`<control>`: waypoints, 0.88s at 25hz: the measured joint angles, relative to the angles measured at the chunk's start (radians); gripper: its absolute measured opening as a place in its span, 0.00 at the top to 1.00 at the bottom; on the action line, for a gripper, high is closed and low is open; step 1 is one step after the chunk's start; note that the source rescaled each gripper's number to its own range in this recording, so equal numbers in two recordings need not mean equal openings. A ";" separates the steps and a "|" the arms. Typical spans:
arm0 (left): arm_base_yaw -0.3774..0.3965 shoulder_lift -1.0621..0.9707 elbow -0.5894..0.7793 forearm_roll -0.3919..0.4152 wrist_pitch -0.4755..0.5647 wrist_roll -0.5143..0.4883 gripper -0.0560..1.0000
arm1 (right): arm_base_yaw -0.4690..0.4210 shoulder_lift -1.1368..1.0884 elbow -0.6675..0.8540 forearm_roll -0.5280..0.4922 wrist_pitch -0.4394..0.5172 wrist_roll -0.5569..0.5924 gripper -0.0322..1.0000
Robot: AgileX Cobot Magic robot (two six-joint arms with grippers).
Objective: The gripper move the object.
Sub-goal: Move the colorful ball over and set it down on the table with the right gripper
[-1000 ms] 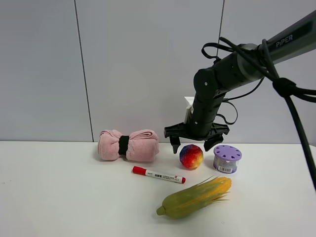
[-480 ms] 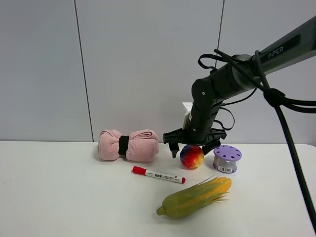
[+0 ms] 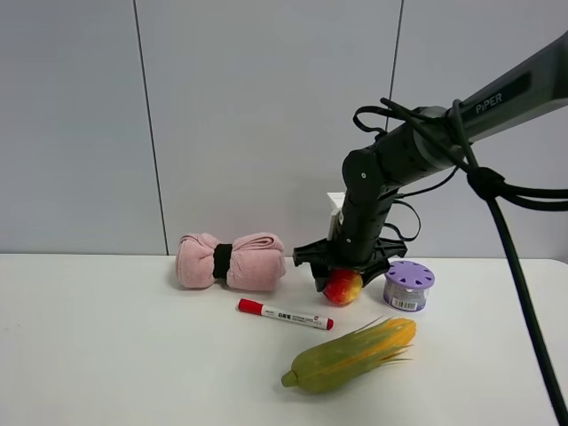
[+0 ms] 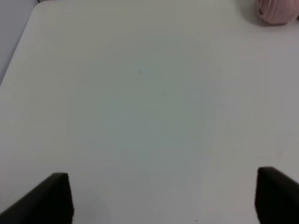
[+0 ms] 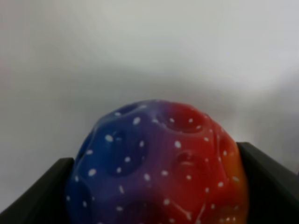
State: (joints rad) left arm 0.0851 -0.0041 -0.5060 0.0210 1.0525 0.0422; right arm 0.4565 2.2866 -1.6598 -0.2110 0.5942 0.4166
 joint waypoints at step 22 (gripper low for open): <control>0.000 0.000 0.000 -0.001 0.000 0.000 0.00 | 0.282 -0.264 -0.149 0.294 0.308 -0.714 0.97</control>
State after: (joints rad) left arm 0.0851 -0.0041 -0.5060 0.0201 1.0525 0.0422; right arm 0.7385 2.0226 -1.8090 0.0831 0.9027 -0.2971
